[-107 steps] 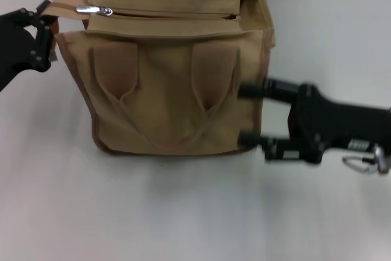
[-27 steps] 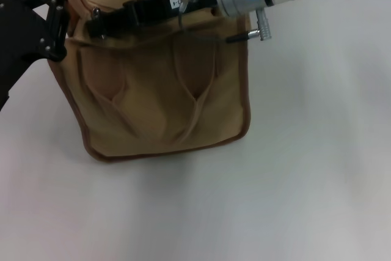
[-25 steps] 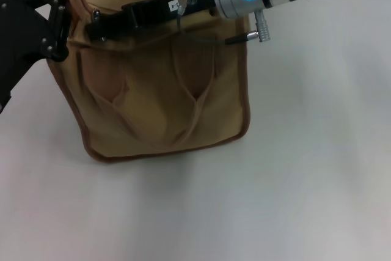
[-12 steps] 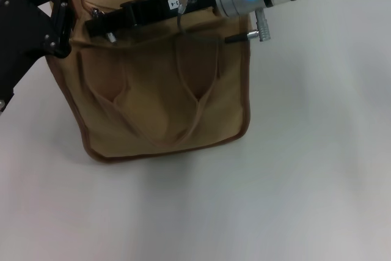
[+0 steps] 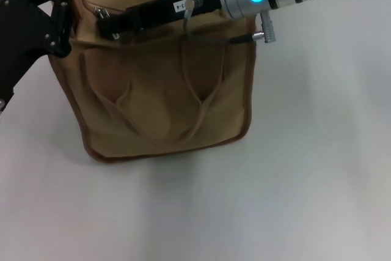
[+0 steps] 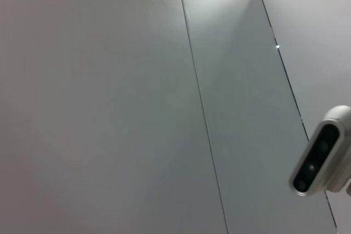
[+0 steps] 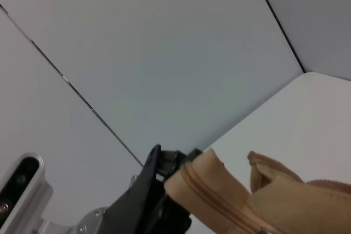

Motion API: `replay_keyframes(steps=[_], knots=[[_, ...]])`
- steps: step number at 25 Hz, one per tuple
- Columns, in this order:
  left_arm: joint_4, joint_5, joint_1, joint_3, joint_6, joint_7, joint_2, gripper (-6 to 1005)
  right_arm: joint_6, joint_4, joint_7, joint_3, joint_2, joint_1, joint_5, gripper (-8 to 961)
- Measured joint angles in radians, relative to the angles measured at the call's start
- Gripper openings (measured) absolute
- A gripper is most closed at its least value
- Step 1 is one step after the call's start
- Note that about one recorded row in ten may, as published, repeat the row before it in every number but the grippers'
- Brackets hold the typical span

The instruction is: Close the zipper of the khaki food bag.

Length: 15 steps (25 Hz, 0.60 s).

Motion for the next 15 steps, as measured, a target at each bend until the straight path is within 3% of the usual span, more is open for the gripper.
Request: replay_keyframes(steps=[2,9,15], knots=[[0.0,0.0,0.0,-0.003,-0.006,0.0,0.0,21,0.0,-0.002,-0.017,-0.001,0.0,-0.009,0.0,1],[-0.004,-0.012,0.007,-0.009,-0.049,0.0,0.0,21,0.019,-0.027,-0.086,0.015,-0.001,-0.093,0.031,24],[-0.015,-0.04,0.012,-0.016,-0.108,-0.003,0.004,20,0.033,-0.111,-0.101,0.016,-0.007,-0.213,0.042,44]])
